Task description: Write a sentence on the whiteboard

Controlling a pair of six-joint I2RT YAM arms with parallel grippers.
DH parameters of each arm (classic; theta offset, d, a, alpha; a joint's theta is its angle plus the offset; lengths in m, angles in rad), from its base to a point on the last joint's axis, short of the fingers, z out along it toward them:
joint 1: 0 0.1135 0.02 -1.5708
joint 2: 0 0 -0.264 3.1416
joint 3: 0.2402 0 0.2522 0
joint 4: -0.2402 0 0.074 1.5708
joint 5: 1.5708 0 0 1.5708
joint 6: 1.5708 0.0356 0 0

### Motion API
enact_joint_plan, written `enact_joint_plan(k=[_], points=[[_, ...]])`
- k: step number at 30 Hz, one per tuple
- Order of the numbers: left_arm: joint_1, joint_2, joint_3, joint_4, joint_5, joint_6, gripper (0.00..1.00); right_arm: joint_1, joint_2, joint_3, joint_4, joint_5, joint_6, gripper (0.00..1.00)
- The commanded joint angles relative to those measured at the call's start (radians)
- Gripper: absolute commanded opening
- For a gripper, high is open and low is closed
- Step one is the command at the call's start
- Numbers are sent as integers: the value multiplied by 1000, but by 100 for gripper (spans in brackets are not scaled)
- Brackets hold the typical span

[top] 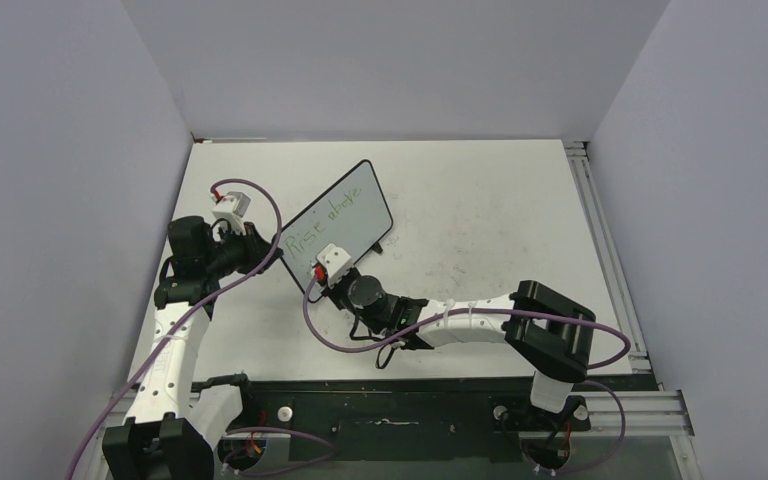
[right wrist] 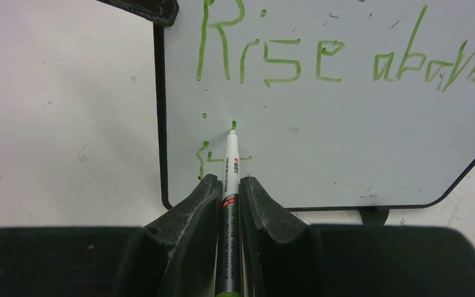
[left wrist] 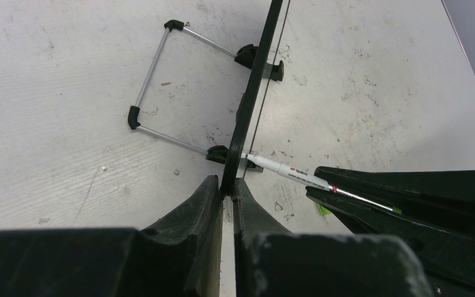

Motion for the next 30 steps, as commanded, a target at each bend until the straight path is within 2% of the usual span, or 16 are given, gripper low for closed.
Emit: enact_joint_plan(k=[1,30], points=[[-4,-14,39,28,29,-10,0,6,6,-1,3,-3,15,5],[-4,-11,39,30,31,-10,0,8,40,-47,-17,13,64,5]])
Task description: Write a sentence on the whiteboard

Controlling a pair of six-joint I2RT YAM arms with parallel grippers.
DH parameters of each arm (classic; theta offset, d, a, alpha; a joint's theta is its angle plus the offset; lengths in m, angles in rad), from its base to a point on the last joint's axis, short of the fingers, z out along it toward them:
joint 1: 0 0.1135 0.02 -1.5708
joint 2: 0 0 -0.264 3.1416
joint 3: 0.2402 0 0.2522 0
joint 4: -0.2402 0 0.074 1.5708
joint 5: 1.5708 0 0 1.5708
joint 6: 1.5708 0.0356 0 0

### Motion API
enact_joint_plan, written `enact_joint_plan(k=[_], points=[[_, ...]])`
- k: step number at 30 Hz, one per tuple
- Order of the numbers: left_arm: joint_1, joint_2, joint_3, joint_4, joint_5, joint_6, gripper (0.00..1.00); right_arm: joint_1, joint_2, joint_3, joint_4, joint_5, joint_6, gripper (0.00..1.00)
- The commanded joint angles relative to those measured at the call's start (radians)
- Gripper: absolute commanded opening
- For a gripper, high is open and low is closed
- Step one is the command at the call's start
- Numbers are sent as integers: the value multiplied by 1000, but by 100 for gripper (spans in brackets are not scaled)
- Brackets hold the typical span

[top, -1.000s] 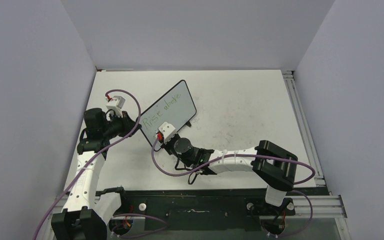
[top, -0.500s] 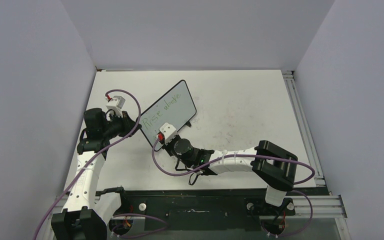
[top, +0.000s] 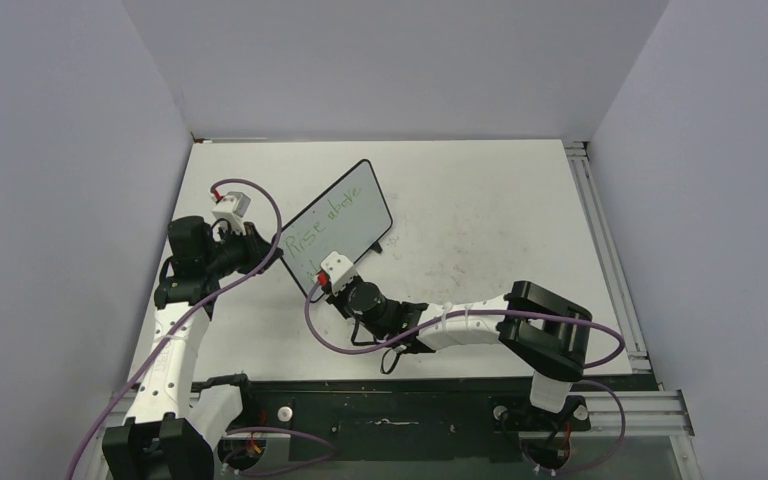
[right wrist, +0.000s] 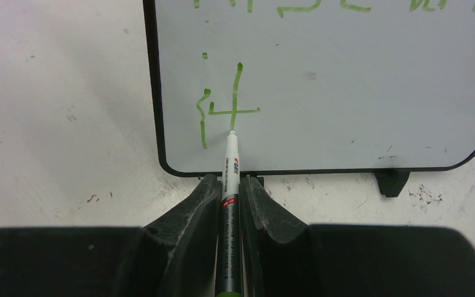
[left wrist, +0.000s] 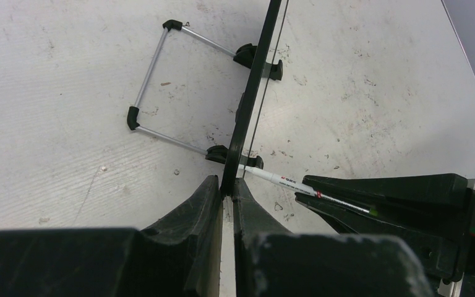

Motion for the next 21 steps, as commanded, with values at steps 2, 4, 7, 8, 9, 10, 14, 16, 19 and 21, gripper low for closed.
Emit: enact_joint_plan(k=[2,4,7,8,9,10,14,16,19,21], points=[[-4,-11,40,30,32,-10,0,6,26,-1,32,17,14,5],[-4,-11,40,29,32,-10,0,4,31,0,33,24,14,5],[-4,-11,40,28,31,-10,0,4,35,2,36,31,17,5],[-4,-11,39,29,30,-10,0,3,37,3,36,32,18,5],[-4,-11,39,29,32,-10,0,3,40,3,37,33,18,5],[-5,-12,40,29,31,-10,0,2,41,6,37,32,18,5],[-4,-12,39,28,31,-10,0,0,46,8,45,35,18,5],[-4,-12,40,28,31,-10,0,-2,46,8,49,38,18,5],[-4,-12,40,29,29,-10,0,-5,45,7,54,46,21,5],[-4,-12,40,29,29,-10,0,-6,42,8,57,52,21,5]])
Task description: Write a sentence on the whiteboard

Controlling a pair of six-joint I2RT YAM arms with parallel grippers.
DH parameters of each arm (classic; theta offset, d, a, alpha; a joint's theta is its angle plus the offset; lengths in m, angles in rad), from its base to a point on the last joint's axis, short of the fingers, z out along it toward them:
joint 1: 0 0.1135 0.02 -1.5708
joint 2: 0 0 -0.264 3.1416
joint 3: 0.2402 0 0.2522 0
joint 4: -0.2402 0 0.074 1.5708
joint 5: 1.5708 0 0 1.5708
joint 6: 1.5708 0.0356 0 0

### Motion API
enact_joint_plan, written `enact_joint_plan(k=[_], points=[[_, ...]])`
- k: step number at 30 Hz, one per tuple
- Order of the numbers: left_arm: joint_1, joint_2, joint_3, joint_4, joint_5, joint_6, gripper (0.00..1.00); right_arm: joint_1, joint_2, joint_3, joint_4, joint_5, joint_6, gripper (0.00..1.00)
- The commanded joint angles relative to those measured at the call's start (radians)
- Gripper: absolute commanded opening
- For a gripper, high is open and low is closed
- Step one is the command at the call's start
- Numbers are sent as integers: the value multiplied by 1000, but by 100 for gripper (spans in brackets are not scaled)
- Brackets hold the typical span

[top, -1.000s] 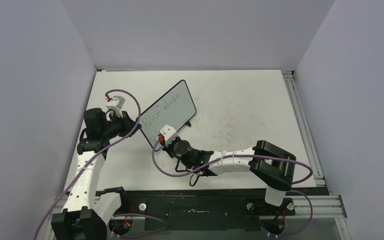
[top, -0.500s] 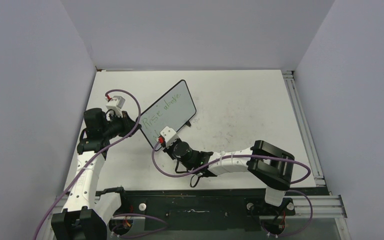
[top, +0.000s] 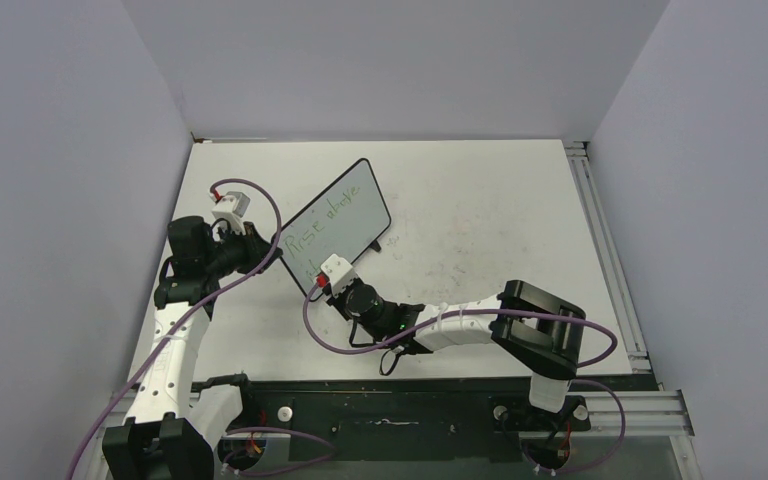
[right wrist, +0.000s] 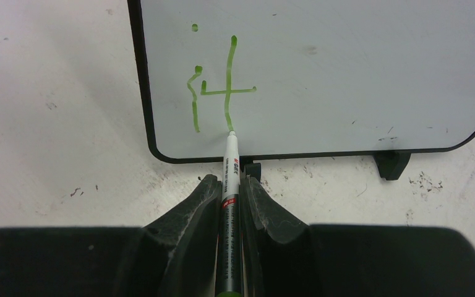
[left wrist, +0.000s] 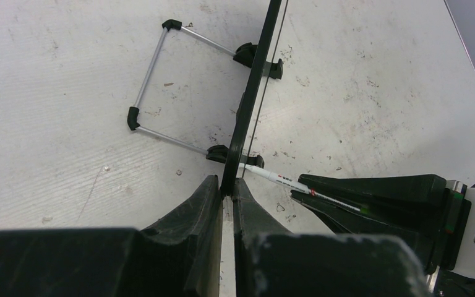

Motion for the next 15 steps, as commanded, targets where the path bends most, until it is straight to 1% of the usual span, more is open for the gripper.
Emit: enact_joint_plan(k=[1,15], points=[[-4,-12,40,29,36,-11,0,-7,10,11,61,25,20,5],[-4,-14,39,28,37,-11,0,-20,-36,2,71,28,36,5]])
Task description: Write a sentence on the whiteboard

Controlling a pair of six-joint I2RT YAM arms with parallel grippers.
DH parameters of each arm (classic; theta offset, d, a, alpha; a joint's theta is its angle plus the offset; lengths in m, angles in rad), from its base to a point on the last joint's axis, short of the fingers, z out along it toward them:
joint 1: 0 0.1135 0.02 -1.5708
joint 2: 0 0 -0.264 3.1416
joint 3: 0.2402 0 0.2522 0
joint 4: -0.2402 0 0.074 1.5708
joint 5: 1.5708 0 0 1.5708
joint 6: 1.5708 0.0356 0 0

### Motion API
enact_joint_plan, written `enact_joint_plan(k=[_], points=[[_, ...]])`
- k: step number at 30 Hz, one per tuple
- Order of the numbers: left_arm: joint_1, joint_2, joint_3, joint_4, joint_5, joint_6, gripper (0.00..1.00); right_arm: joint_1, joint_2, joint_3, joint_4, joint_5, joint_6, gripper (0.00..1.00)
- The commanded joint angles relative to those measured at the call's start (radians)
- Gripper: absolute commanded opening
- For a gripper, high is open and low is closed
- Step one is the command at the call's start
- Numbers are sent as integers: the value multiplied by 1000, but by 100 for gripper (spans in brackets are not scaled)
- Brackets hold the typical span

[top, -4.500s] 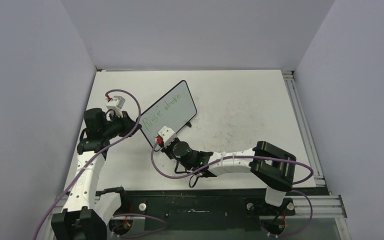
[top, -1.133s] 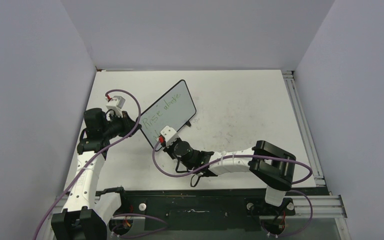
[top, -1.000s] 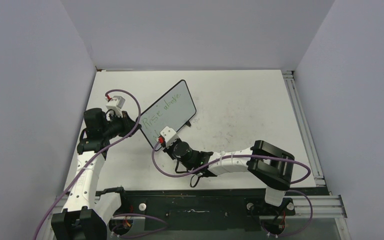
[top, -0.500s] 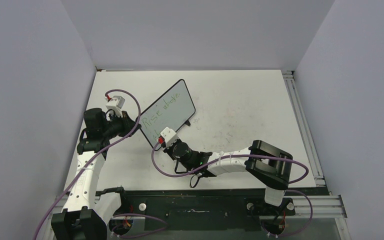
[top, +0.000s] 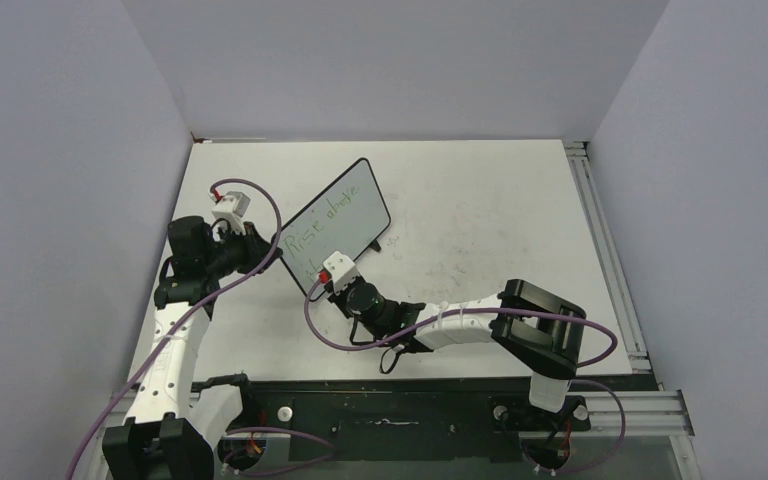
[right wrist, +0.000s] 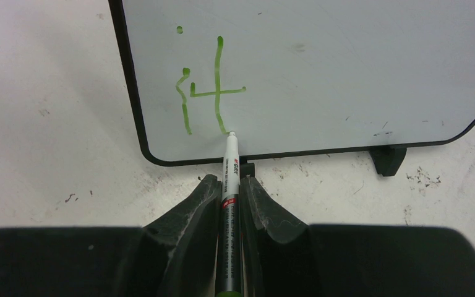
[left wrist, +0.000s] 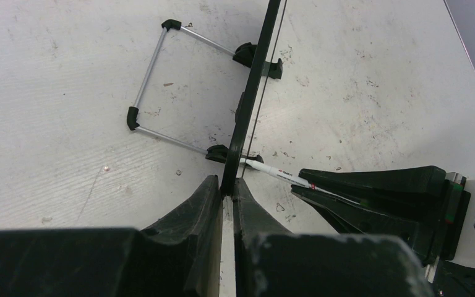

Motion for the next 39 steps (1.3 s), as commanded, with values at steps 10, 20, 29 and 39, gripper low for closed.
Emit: enact_joint_plan(k=[10,20,29,39], points=[[-5,-12,40,28,34,-11,0,-12,-55,-3,72,20,8,5],[-5,-12,40,28,32,-11,0,-16,-149,-45,67,64,-11,5],[-3,-11,39,28,31,-11,0,-83,-148,-39,87,-1,9,5],[-5,-7,39,28,30,-11,0,-123,-102,-10,106,-46,16,5]])
